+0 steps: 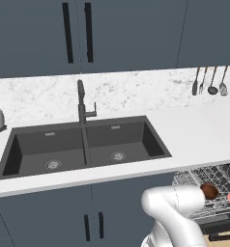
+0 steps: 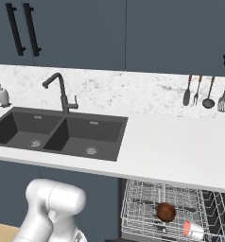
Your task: Pick up the cup and bowl from the counter, place them in the dishwasher, and close the dishwasher door.
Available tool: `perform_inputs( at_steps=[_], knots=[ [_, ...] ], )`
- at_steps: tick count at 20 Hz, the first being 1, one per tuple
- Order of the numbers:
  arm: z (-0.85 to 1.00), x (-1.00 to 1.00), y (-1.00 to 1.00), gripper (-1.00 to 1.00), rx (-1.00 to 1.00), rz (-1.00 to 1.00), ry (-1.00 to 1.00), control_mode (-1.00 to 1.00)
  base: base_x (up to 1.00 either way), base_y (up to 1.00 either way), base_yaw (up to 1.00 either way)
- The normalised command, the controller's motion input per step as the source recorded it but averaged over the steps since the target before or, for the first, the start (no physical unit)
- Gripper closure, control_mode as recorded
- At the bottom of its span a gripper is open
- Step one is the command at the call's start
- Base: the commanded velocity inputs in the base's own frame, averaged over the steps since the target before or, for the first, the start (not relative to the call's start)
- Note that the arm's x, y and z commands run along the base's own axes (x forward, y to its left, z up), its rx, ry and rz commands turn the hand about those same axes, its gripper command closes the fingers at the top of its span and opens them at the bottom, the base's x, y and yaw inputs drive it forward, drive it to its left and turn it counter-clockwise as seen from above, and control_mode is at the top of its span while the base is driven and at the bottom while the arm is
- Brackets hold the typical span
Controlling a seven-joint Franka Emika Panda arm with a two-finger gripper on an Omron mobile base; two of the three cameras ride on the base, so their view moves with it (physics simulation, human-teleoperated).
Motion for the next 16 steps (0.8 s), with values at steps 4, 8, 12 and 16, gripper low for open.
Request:
perform_inputs(
  at_steps=[4,8,12,16],
  knots=[
    [0.08,1.0,0.26,-1.0,0.01,0.01,-0.01,-1.0,0.0,0.0,0.0],
    [0.18,1.0,0.04,-1.0,0.1,0.12,-0.06,-1.0,0.0,0.0,0.0],
    [0.39,1.0,0.0,-1.0,0.21,0.26,-0.17,-1.0,0.0,0.0,0.0],
    [0.3,1.0,0.0,-1.0,0.18,0.28,-0.13,-1.0,0.0,0.0,0.0]
  ],
)
